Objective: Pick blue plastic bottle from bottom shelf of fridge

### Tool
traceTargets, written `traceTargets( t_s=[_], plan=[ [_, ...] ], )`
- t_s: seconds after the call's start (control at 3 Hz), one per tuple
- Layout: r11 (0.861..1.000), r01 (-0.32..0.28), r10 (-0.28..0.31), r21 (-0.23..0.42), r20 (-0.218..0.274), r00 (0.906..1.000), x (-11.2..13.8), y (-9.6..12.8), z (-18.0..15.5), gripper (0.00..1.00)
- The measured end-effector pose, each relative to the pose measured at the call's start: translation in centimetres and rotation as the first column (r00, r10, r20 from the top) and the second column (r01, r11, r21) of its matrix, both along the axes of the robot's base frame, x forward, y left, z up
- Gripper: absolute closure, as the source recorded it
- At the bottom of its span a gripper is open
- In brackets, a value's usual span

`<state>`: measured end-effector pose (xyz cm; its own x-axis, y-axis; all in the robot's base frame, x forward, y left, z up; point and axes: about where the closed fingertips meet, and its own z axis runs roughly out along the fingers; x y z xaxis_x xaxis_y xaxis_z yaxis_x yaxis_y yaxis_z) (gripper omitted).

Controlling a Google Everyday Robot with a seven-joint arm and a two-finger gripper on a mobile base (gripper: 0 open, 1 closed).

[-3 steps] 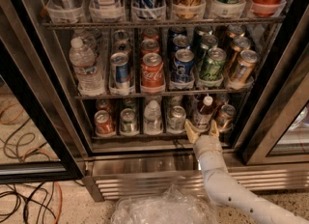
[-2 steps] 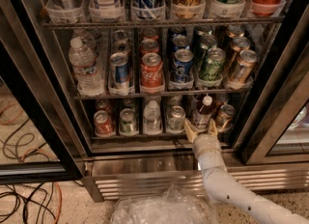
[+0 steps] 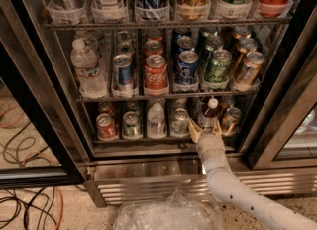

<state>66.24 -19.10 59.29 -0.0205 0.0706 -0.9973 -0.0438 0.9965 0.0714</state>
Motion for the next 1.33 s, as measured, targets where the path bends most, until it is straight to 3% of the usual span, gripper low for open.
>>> traceTargets(
  t_s=[0.33,0.67,1.0,1.33],
  plan=[
    [1.0,0.003,-0.003,0.001,0.015,0.9999,0.9,0.0,0.3,0.36],
    [1.0,0.003,-0.003,0.001,0.015,0.9999,0.9,0.0,0.3,0.54],
    [1.0,0.003,-0.003,0.001,0.015,0.9999,0.9,0.0,0.3,0.78],
    [0.999,0.016,-0.018,0.031,0.057,0.9982,0.8,-0.1,1.3,0.99]
  ],
)
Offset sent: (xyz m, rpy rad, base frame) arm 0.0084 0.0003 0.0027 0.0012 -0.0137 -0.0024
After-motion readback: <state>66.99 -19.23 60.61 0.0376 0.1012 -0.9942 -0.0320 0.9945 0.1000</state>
